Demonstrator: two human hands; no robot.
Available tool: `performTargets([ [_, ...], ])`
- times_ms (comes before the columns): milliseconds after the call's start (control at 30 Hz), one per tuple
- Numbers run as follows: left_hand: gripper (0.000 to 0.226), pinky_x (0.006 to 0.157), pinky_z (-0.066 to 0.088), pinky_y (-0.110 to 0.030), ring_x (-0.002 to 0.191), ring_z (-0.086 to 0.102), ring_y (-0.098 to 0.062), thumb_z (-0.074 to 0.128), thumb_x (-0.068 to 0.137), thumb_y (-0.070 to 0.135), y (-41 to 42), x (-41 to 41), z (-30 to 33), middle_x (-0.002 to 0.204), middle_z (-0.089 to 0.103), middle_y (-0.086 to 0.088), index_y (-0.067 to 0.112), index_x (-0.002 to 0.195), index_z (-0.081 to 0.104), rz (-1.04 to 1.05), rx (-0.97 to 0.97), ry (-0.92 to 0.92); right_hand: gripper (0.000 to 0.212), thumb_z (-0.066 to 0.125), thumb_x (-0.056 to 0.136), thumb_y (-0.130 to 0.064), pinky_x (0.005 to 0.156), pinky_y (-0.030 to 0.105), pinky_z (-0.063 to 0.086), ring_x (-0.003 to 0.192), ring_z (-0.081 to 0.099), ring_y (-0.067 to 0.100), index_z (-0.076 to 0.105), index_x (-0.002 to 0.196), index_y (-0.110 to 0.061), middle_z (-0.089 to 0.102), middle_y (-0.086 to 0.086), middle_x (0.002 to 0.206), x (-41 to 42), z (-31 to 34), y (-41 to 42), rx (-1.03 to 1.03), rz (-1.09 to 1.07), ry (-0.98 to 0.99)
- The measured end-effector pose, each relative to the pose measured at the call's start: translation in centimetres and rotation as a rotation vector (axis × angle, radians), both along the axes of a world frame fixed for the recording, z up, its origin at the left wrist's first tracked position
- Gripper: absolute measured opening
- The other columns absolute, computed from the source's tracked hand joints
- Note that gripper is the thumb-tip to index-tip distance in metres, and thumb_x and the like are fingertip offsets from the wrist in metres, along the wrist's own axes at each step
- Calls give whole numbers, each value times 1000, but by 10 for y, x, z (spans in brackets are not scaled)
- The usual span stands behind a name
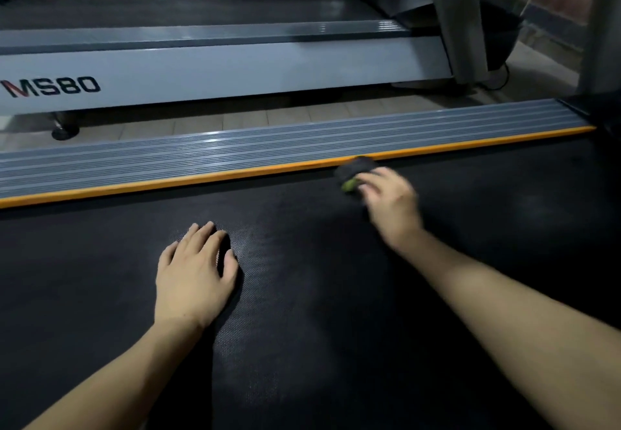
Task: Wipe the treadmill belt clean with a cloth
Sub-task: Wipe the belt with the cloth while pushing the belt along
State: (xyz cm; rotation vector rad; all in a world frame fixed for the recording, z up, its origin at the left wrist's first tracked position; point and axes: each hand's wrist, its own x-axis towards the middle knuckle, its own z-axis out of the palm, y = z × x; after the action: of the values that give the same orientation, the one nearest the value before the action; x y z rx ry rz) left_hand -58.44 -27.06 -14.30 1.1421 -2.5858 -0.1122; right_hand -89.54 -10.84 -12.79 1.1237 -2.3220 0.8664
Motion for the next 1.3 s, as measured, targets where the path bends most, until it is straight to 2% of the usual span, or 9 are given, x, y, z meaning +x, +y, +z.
performTargets([
  [167, 30, 115, 31, -43, 145, 39, -16, 55, 95, 36, 3, -3, 3, 144, 55, 3, 26, 122, 62, 19, 39, 9, 20, 70, 85, -21, 79, 37, 52, 93, 68, 33, 78, 103, -18, 71, 6, 108, 5, 3, 12, -26, -346, -146],
  [300, 32, 114, 32, -41, 143, 41, -16, 54, 94, 37, 2, -3, 2, 142, 56, 3, 23, 123, 61, 42, 30, 21, 14, 77, 79, -12, 79, 22, 47, 84, 65, 25, 79, 91, -18, 71, 4, 98, 118, 6, -83, -139, 3, -243],
  [467, 38, 114, 33, -45, 143, 41, -18, 46, 93, 35, 3, 5, 3, 145, 55, -1, 23, 126, 63, 57, 44, 21, 21, 68, 87, -18, 85, 35, 52, 96, 63, 31, 76, 106, -22, 68, 3, 116, 134, 5, -85, 73, 349, -82],
  [633, 35, 115, 29, -46, 143, 40, -19, 53, 92, 31, 4, -2, 7, 143, 55, 0, 21, 124, 63, 67, 54, 19, 21, 68, 85, -16, 85, 38, 50, 93, 67, 37, 76, 104, -16, 71, 9, 109, -19, 6, 34, 15, -203, -43],
  [733, 39, 113, 32, -47, 141, 42, -20, 45, 89, 36, 6, -3, 8, 141, 56, 2, 23, 121, 62, 54, 36, 4, 22, 68, 83, -16, 79, 39, 52, 87, 67, 37, 77, 103, -13, 72, 10, 104, -14, 5, 34, -23, -364, -122],
  [933, 40, 113, 32, -44, 142, 41, -18, 45, 89, 34, 6, -1, 8, 143, 57, 2, 23, 124, 64, 56, 49, 11, 19, 72, 83, -15, 75, 35, 51, 86, 58, 31, 76, 100, -22, 68, 2, 106, 165, 2, -91, -19, 136, -213],
  [1033, 40, 116, 30, -43, 146, 37, -17, 53, 90, 27, 4, 3, 6, 148, 53, 3, 23, 129, 62, 40, 86, -3, 26, 69, 86, -15, 84, 35, 53, 92, 60, 30, 74, 111, -23, 66, 2, 117, 153, 2, -70, 33, 329, -114],
  [1200, 39, 117, 28, -44, 145, 37, -18, 54, 90, 29, 6, -1, 6, 147, 53, 2, 22, 128, 63, 57, 78, 1, 25, 69, 86, -13, 83, 38, 51, 91, 66, 34, 74, 110, -19, 70, 6, 110, 11, 7, 43, 52, -115, -31],
  [1300, 34, 116, 28, -45, 144, 38, -18, 55, 89, 27, 7, -4, 6, 144, 55, 2, 23, 122, 64, 54, 80, 18, 26, 69, 85, -12, 80, 41, 51, 87, 64, 40, 75, 110, -14, 70, 11, 109, 7, 8, 57, 37, -362, -94],
])
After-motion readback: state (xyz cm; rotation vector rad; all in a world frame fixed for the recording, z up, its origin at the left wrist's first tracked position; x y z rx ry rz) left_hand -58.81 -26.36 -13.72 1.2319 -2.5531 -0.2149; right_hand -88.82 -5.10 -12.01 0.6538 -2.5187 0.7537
